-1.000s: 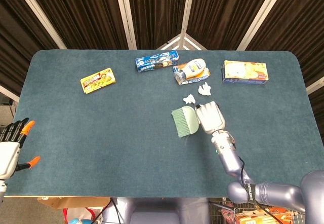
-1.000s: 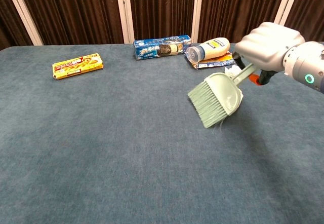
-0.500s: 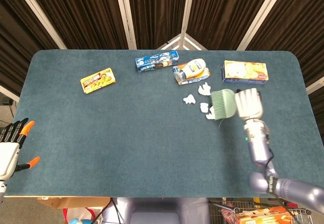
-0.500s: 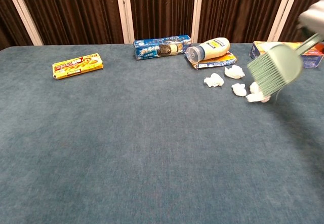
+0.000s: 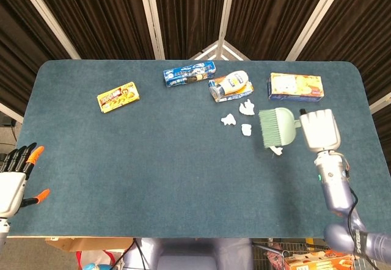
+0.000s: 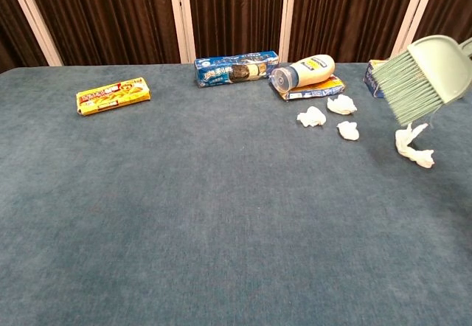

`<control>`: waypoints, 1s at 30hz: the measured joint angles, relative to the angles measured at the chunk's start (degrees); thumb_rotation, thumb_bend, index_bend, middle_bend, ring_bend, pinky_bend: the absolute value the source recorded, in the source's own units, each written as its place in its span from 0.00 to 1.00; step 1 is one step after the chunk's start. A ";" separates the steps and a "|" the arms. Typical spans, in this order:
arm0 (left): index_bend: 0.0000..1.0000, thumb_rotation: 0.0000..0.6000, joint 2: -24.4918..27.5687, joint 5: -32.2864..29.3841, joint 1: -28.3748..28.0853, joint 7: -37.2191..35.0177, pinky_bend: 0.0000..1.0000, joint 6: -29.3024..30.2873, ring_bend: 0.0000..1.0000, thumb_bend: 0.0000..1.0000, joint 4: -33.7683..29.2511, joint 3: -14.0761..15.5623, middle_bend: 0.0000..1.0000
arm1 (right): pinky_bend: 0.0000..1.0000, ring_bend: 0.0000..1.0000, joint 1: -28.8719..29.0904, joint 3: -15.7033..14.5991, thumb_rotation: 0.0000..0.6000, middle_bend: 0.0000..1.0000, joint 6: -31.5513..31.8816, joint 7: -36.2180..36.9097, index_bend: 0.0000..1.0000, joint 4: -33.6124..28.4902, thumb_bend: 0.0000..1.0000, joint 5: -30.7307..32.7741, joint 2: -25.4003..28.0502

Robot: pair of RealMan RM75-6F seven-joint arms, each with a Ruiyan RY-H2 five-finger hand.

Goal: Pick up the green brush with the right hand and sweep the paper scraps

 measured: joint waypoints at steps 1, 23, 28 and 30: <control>0.00 1.00 -0.03 0.03 0.03 0.06 0.00 0.06 0.00 0.09 0.02 0.01 0.00 | 0.95 1.00 -0.47 -0.23 1.00 0.95 0.20 0.74 0.89 -1.48 0.58 -0.72 0.26; 0.00 1.00 0.16 -0.35 0.05 -0.31 0.00 -0.35 0.00 0.09 0.09 0.05 0.00 | 0.85 0.82 -6.58 -8.47 1.00 0.79 0.18 -3.70 0.02 -6.54 0.37 -9.14 -13.65; 0.00 1.00 0.30 -0.40 0.09 -0.45 0.00 -0.40 0.00 0.09 0.07 0.08 0.00 | 0.79 0.73 -7.80 -9.17 1.00 0.69 1.13 -7.32 0.00 -5.12 0.33 -8.41 -14.86; 0.00 1.00 0.32 -0.34 0.10 -0.42 0.00 -0.37 0.00 0.09 0.04 0.10 0.00 | 0.71 0.66 -8.45 -9.29 1.00 0.62 1.59 -8.04 0.00 -4.90 0.32 -7.51 -14.88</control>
